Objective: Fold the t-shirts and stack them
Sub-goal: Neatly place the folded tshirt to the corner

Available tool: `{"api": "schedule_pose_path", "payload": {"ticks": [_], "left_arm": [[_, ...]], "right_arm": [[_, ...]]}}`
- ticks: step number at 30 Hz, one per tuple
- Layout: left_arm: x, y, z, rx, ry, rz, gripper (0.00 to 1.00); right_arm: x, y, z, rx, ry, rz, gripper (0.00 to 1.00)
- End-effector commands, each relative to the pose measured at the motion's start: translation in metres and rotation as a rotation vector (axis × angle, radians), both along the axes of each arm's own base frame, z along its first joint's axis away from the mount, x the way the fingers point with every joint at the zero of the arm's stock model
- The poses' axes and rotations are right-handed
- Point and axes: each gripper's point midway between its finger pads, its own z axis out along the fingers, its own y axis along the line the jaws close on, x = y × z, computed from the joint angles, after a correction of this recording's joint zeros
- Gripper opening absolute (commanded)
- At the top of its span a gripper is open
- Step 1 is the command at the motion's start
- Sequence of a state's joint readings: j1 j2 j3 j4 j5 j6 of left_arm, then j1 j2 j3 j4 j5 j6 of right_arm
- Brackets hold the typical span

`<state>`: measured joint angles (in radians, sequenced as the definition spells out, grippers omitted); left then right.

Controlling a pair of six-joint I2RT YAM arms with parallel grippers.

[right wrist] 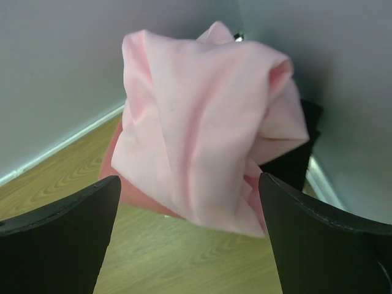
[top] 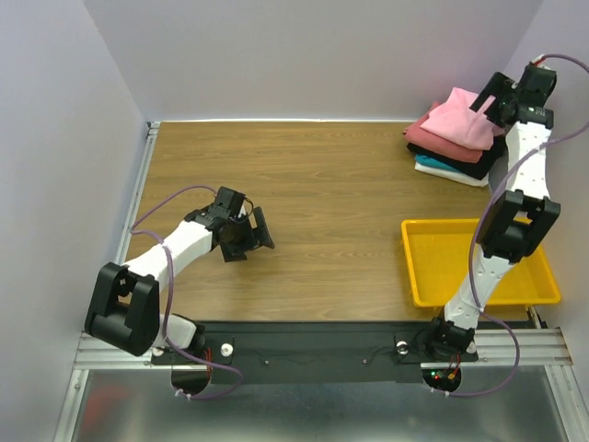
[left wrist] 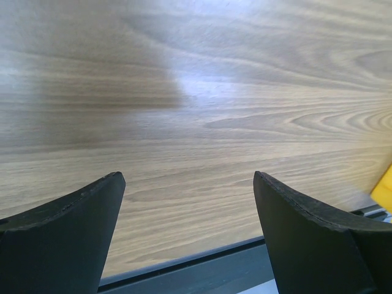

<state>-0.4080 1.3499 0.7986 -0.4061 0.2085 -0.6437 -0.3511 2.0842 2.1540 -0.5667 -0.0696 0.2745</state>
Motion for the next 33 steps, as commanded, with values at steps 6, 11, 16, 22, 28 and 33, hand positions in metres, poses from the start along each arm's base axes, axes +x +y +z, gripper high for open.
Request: {"api": "schedule_pose_path", "payload": {"ticks": [6, 11, 16, 22, 28, 33], "left_arm": [[0.019, 0.006, 0.049, 0.009, -0.135, 0.037, 0.98], [0.029, 0.009, 0.081, -0.011, -0.248, 0.073, 0.99], [0.037, 0.017, 0.107, 0.0, -0.341, 0.105, 0.99], [0.042, 0.026, 0.136, -0.008, -0.439, 0.168, 0.98], [0.041, 0.04, 0.156, -0.006, -0.531, 0.234, 0.99], [0.04, 0.047, 0.165, 0.005, -0.565, 0.264, 0.99]], "right_arm": [[-0.085, -0.02, 0.117, -0.22, -0.156, -0.221, 1.0], [-0.103, 0.03, 0.11, -0.08, -0.238, -0.102, 1.0], [-0.095, 0.165, 0.081, -0.015, -0.19, 0.234, 1.0], [-0.183, 0.295, -0.027, 0.103, 0.029, 0.572, 1.0], [-0.254, 0.314, -0.055, 0.162, 0.075, 0.681, 1.0], [-0.257, 0.311, -0.052, 0.138, 0.079, 0.685, 1.0]]}}
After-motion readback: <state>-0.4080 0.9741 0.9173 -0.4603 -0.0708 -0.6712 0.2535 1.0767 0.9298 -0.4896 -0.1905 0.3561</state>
